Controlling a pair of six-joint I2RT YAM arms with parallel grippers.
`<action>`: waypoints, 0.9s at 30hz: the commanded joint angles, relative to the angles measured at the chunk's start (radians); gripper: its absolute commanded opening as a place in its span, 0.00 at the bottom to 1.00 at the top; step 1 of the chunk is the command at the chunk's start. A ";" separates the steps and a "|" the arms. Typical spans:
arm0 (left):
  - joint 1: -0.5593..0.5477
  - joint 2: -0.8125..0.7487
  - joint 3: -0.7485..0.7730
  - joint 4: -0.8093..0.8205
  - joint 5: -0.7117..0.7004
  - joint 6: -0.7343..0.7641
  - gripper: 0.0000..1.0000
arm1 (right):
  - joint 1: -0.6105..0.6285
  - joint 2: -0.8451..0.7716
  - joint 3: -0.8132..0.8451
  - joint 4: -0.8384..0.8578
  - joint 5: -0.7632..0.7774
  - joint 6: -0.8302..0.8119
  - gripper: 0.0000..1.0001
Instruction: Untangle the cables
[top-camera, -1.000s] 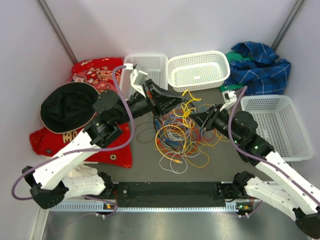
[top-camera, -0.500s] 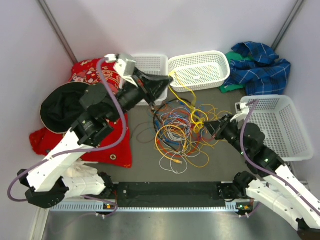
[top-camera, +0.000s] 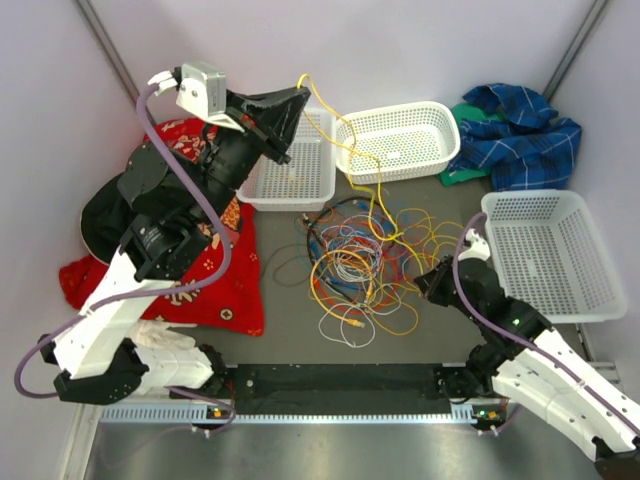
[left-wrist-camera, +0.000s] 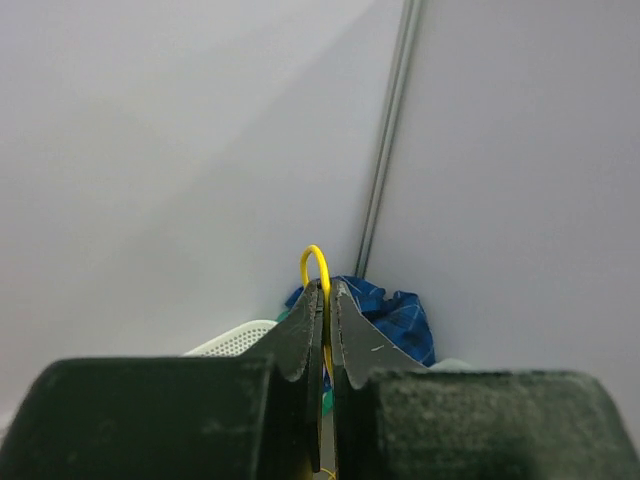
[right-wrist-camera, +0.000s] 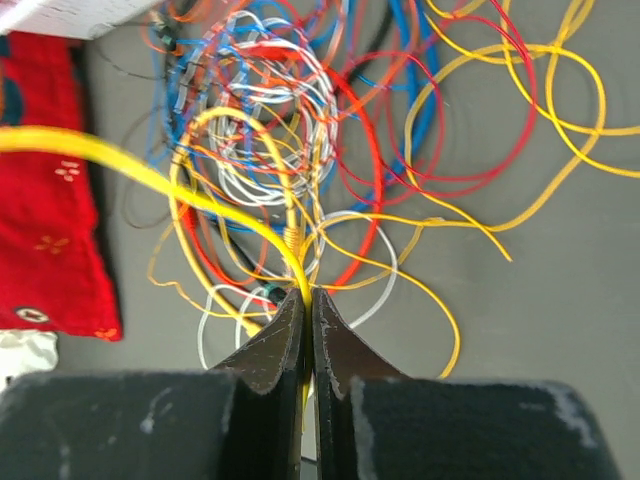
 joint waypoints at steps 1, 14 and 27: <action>0.000 0.016 0.101 0.021 -0.072 0.082 0.00 | 0.004 0.011 0.012 -0.034 0.030 0.029 0.00; 0.032 0.149 0.140 0.001 -0.130 0.171 0.00 | 0.004 0.017 0.286 0.000 -0.082 -0.134 0.99; 0.422 0.326 0.241 -0.002 0.060 -0.122 0.00 | 0.004 -0.046 0.400 -0.027 -0.073 -0.181 0.99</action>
